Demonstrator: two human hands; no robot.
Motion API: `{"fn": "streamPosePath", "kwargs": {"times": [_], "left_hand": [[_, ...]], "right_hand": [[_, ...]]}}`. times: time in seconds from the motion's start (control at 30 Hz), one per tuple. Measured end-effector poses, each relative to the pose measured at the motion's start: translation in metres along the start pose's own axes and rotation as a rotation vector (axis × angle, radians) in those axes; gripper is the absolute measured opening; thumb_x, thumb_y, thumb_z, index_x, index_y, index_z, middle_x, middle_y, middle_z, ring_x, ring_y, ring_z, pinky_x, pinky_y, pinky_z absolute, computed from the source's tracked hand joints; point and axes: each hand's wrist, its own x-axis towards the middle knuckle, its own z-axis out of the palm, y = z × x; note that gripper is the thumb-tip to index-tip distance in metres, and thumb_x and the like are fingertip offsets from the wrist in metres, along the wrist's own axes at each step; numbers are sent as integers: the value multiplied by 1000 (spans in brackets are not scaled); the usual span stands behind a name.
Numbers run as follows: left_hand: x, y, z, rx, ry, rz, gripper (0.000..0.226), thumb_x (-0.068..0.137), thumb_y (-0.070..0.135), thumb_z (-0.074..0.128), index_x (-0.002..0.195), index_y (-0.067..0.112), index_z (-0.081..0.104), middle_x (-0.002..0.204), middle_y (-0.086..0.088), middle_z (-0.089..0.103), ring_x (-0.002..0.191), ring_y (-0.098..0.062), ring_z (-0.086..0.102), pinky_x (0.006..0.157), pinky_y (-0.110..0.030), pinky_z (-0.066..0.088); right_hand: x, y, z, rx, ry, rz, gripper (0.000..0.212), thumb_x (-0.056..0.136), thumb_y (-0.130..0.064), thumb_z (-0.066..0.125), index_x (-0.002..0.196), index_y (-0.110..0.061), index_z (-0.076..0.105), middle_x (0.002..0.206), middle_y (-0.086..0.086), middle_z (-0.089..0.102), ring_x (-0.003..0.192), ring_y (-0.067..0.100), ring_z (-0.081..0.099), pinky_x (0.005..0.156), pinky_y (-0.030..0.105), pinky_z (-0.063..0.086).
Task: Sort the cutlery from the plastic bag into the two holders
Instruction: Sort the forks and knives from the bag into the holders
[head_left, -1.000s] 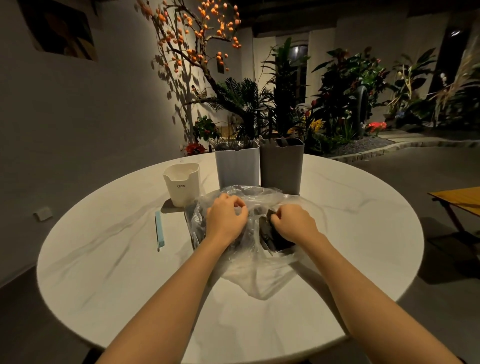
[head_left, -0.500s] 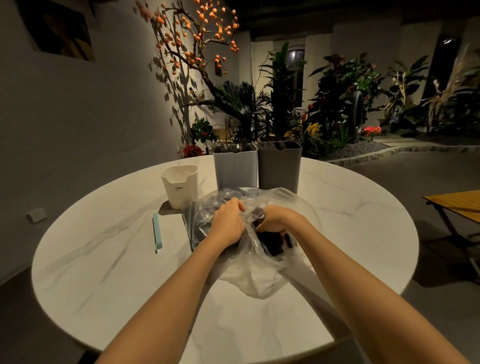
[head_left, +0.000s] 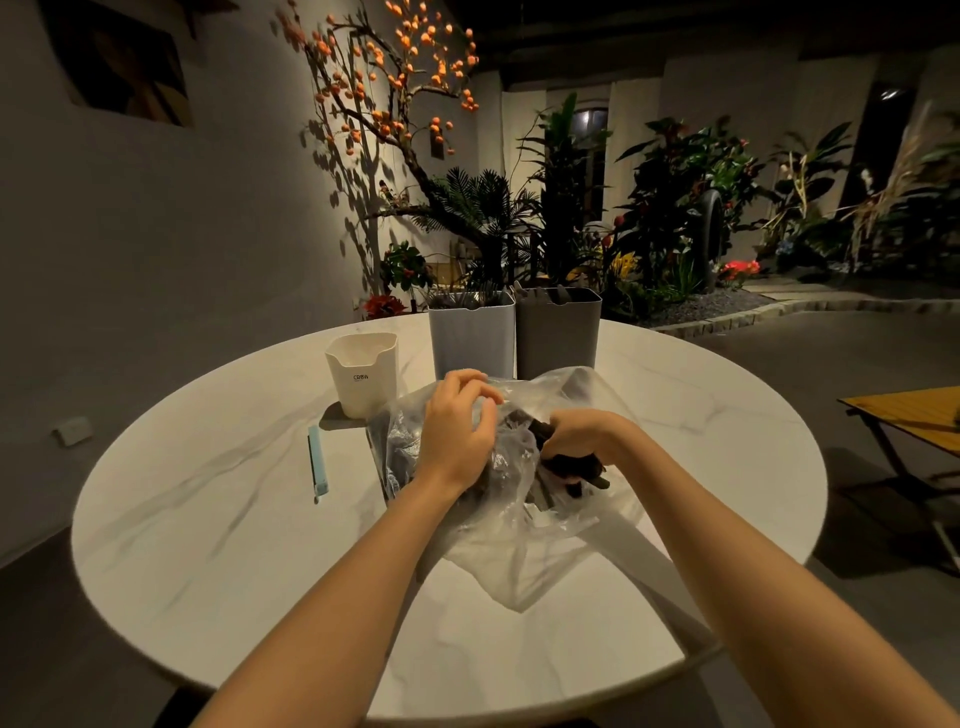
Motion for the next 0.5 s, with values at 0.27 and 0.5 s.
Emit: {"fn": "streamPosePath", "kwargs": {"times": [0.27,0.5], "left_hand": [[-8,12,4,155,-382,128,25,93,33,47,85,21,68,74,13,63,73,-11,56,96,-42,39],[-5,13,-2,670,-512,44,44,98,55,30,107,32,66,110,10,63,116,-14,48,111,-52,15]], "right_hand": [[-9,18,3,301,9,12,19,97,-3,38,85,-4,52,71,11,54,59,18,51,58,28,47],[-17,41,-3,659,-168,39,14,102,-6,37,99,1,48,71,10,51,52,13,45,42,19,40]]}}
